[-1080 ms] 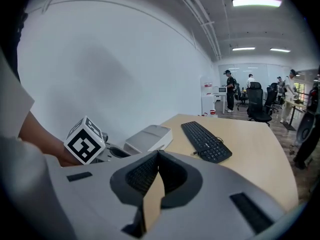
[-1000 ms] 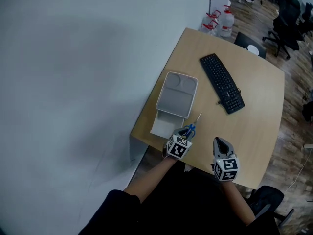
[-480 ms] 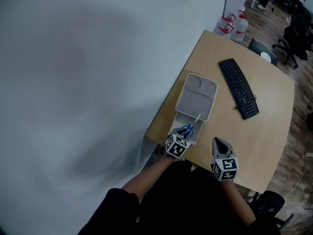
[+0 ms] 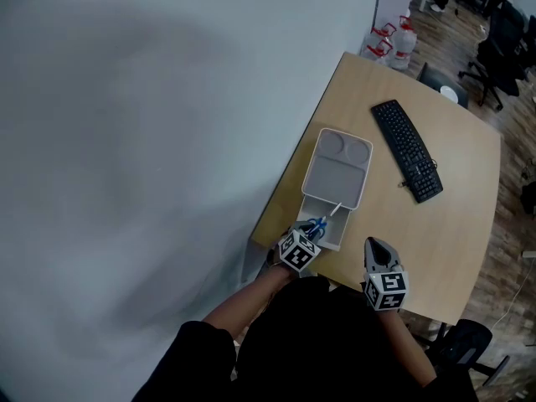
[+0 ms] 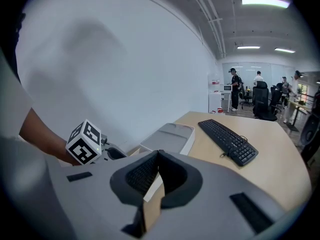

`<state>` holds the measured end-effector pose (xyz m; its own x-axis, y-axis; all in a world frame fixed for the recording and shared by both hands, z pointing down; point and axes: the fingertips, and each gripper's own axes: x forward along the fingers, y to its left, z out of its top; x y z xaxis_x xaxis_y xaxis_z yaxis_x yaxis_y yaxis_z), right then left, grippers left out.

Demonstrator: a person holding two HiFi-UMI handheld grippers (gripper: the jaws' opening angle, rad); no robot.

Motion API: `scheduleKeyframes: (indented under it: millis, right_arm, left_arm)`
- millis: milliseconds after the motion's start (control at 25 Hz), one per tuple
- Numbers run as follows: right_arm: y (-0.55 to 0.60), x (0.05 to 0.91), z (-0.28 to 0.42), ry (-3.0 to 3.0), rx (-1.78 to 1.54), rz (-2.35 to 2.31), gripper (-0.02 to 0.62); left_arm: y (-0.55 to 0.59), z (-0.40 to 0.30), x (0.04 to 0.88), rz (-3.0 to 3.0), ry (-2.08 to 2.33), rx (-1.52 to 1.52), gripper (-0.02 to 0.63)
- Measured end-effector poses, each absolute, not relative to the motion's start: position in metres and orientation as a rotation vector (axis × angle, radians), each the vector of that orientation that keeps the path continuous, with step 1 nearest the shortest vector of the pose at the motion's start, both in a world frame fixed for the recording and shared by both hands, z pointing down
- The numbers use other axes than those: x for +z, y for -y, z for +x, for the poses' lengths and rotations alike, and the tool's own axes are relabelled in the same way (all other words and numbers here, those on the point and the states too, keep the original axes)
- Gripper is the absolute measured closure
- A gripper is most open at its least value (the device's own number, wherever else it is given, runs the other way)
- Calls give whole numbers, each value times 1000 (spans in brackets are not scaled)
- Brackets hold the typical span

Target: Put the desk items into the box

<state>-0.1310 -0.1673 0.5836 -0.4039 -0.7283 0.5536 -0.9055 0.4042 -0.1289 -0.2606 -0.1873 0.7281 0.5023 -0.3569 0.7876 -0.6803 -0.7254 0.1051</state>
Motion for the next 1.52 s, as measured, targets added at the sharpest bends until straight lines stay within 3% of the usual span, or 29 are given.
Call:
scheduleKeyframes:
  millis: [1280, 1520]
  right_arm:
    - [187, 585, -103, 2145, 627, 1619, 535]
    - [187, 586, -87, 2113, 643, 1642, 535]
  left_arm:
    - [201, -248, 770, 2398, 489, 1370, 520]
    - [209, -247, 766, 2373, 530, 1300, 520]
